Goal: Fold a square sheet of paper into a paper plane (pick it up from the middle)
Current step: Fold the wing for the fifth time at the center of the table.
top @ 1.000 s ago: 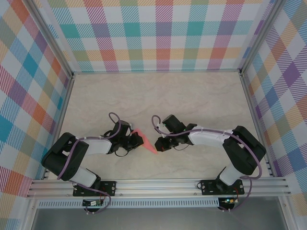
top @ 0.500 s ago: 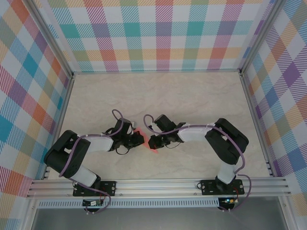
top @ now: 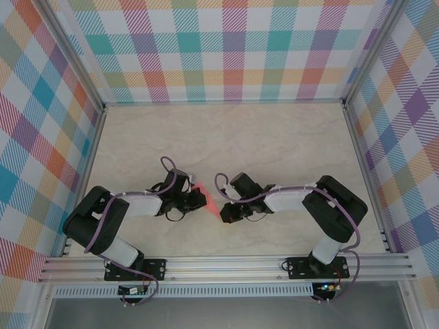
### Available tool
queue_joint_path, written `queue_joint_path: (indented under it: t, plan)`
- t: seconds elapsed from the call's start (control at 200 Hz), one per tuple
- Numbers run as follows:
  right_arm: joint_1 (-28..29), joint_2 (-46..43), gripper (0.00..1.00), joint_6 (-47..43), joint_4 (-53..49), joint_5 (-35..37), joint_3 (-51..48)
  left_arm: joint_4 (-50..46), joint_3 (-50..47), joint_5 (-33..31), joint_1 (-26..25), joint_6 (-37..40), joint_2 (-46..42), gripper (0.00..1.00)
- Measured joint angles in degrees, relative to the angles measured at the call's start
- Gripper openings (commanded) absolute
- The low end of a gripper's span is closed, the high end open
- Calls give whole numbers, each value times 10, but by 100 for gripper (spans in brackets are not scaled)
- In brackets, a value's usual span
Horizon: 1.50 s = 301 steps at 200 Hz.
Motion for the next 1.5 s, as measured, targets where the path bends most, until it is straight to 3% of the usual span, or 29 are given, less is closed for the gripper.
queue_joint_path:
  t: [0.345,0.55,0.715,0.96,1.245,1.505]
  plan:
    - [3,-79,0,-6,-71,12,1,6,0,5,0,2,4,2]
    - [10,7,0,10,-13,18,108,8,4,8,0,2,10,1]
    - [6,54,0,13,7,2,129,12,5,11,1,7,14,1]
    - [2,58,0,6,19,-9,123,14,4,13,2,9,15,1]
    - [-1,51,0,4,65,-3,37,17,4,13,2,12,15,1]
    - [-1,50,0,2,64,-3,41,17,4,13,2,12,15,1]
